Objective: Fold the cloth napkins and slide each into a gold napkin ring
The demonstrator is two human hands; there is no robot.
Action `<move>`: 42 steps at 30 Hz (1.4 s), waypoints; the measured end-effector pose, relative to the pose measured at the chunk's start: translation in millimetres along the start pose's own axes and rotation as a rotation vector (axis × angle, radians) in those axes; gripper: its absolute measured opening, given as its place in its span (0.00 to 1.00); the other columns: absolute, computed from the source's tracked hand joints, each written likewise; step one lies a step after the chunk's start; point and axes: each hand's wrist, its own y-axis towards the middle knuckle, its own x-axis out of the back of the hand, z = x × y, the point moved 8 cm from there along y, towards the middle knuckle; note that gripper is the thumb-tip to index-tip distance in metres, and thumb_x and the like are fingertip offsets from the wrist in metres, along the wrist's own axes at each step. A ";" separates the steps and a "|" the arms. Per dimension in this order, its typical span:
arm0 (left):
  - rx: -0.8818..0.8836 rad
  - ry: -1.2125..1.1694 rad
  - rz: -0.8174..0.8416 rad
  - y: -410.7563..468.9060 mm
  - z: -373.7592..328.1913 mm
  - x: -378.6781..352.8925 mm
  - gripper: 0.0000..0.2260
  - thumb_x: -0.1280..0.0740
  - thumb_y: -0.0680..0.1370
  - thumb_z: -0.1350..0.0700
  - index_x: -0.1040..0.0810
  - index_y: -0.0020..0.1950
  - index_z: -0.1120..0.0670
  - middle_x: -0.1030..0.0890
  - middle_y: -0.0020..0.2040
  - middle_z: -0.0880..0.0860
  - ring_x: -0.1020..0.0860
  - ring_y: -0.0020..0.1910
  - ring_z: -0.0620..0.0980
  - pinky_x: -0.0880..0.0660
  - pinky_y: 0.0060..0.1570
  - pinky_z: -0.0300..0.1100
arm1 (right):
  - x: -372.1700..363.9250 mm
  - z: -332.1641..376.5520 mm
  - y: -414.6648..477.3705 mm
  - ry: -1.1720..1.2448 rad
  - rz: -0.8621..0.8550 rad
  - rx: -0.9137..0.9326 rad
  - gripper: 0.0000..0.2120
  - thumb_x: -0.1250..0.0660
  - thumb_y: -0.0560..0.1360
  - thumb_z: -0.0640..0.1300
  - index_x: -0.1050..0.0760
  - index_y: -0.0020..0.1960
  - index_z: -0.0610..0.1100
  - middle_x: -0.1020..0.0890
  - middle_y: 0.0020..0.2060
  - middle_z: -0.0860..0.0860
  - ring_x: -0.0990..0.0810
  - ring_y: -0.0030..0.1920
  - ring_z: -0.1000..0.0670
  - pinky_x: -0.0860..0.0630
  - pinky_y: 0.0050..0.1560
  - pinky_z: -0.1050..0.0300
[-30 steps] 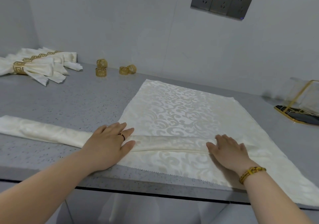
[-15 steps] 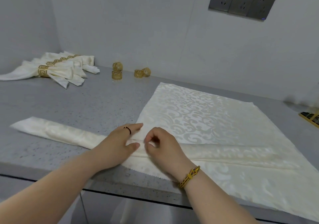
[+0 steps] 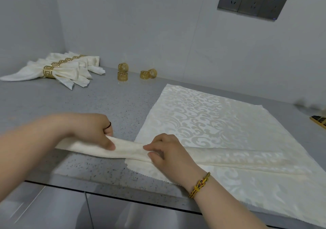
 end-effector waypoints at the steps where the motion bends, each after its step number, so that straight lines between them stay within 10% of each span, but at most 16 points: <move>1: -0.023 -0.030 0.018 -2.0 -1.8 5.5 0.15 0.32 0.70 0.43 0.28 0.31 0.51 0.30 0.30 0.46 0.33 0.29 0.41 0.38 0.34 0.33 | 0.9 0.0 0.1 -0.036 -0.001 -0.004 0.14 0.40 0.78 0.44 0.25 0.63 0.49 0.28 0.60 0.50 0.38 0.64 0.51 0.46 0.56 0.74; 4: -0.104 -0.208 -0.008 -7.0 -17.6 26.8 0.18 0.34 0.60 0.40 0.24 0.35 0.54 0.28 0.30 0.48 0.32 0.31 0.45 0.36 0.35 0.36 | 4.2 -0.7 1.3 -0.150 -0.018 -0.012 0.14 0.40 0.77 0.47 0.26 0.62 0.53 0.30 0.60 0.52 0.40 0.64 0.50 0.49 0.59 0.67; 14: -0.226 -0.562 0.072 18.6 -109.3 14.0 0.14 0.33 0.74 0.49 0.24 0.30 0.53 0.23 0.27 0.47 0.26 0.30 0.44 0.30 0.37 0.34 | 27.7 -24.2 -18.8 -0.295 -0.142 -0.211 0.17 0.37 0.68 0.62 0.33 0.44 0.48 0.32 0.41 0.56 0.36 0.50 0.52 0.48 0.46 0.57; 19: -0.146 -0.726 0.136 30.8 -115.7 -9.2 0.24 0.47 0.77 0.40 0.19 0.43 0.56 0.20 0.33 0.50 0.24 0.31 0.46 0.27 0.34 0.35 | 36.9 -34.5 -43.9 0.062 -0.183 -0.253 0.24 0.31 0.68 0.57 0.37 0.59 0.55 0.36 0.42 0.67 0.37 0.45 0.71 0.43 0.61 0.64; 23: -0.167 -0.850 0.178 32.7 -110.6 -15.2 0.25 0.50 0.80 0.44 0.19 0.44 0.59 0.19 0.31 0.50 0.23 0.28 0.44 0.27 0.31 0.34 | 41.5 -26.7 -43.2 -0.024 -0.463 -0.106 0.17 0.36 0.62 0.49 0.23 0.50 0.48 0.21 0.43 0.53 0.24 0.45 0.50 0.34 0.48 0.55; 29: -0.253 -0.712 0.103 27.6 -113.2 -15.3 0.12 0.47 0.82 0.54 0.26 0.45 0.51 0.20 0.29 0.45 0.24 0.27 0.39 0.31 0.29 0.31 | 62.9 -56.3 -65.2 0.511 -0.677 -0.315 0.05 0.33 0.65 0.44 0.27 0.34 0.53 0.22 0.26 0.62 0.23 0.33 0.65 0.27 0.41 0.62; 35: -0.345 -0.309 -0.110 23.1 -126.1 -21.2 0.04 0.39 0.77 0.48 0.26 0.44 0.43 0.26 0.35 0.44 0.29 0.34 0.41 0.33 0.37 0.31 | 97.7 -95.5 -127.5 0.513 -0.912 -0.575 0.22 0.34 0.72 0.36 0.42 0.26 0.44 0.35 0.17 0.55 0.36 0.23 0.56 0.38 0.27 0.67; 42: -0.437 -0.320 -0.284 21.1 -134.4 -17.3 0.08 0.32 0.73 0.50 0.29 0.37 0.44 0.29 0.45 0.40 0.29 0.44 0.38 0.35 0.42 0.27 | 100.3 -114.4 -149.8 0.150 -0.548 -0.778 0.12 0.35 0.72 0.48 0.36 0.37 0.45 0.31 0.31 0.53 0.30 0.36 0.53 0.41 0.48 0.58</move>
